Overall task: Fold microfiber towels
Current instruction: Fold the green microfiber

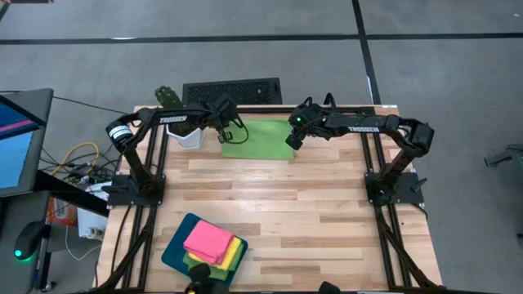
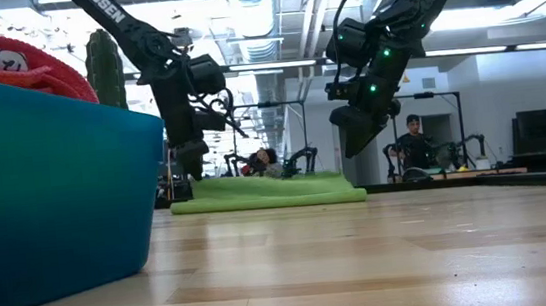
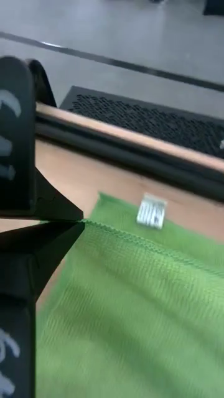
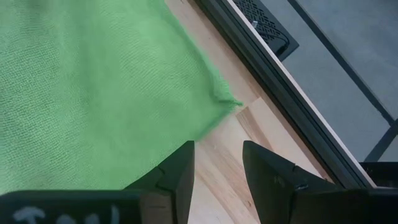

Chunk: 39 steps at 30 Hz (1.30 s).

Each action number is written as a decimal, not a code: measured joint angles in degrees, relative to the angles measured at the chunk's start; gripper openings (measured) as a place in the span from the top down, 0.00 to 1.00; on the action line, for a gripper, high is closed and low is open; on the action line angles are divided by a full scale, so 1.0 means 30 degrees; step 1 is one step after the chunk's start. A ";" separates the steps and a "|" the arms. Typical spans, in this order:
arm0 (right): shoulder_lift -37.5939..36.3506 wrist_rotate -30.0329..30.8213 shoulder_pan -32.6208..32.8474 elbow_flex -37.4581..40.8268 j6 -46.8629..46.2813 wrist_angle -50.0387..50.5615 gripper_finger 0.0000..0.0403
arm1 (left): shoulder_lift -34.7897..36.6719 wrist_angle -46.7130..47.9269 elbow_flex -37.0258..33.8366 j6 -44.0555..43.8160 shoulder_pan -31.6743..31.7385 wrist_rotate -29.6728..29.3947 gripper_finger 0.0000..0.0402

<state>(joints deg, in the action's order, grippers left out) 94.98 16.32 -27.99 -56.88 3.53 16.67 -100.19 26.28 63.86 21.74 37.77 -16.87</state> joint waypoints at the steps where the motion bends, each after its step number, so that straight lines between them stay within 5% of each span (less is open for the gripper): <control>1: 0.0000 0.0000 0.0000 -0.0002 0.0000 0.0006 0.60 | 0.0010 -0.0107 0.0000 -0.0009 0.0142 0.0062 1.00; 12: 0.0000 -0.0005 0.0000 -0.0005 -0.0007 0.0018 0.60 | -0.1149 -0.1472 0.0015 0.0539 0.0370 0.1392 0.93; 21: 0.0000 -0.2423 -0.0061 -0.0007 -0.0311 0.0011 0.60 | -0.1010 0.0678 0.0003 0.0509 0.0337 0.1699 0.61; 30: 0.0000 -0.3980 0.0211 -0.0007 -0.0409 0.0421 0.60 | 0.2516 0.1305 0.0004 0.0379 0.0356 0.2633 0.37; 32: 0.0000 -0.4045 0.0249 -0.0007 -0.0517 0.0414 0.60 | 0.2930 0.1873 0.0022 0.0210 0.0374 0.3882 0.36; 36: 0.0000 -0.4592 0.0704 -0.0007 -0.0130 0.0566 0.60 | 0.3027 0.3439 -0.0371 -0.0465 0.0106 0.9443 0.38; 39: 0.0000 -0.4979 0.1233 -0.0007 0.0344 0.0945 0.60 | 0.3012 0.3175 -0.1752 -0.0216 -0.0757 0.9912 0.43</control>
<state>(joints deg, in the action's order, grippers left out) 94.98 1.38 -24.29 -56.90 4.56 19.50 -91.15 35.80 58.60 21.09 35.50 12.86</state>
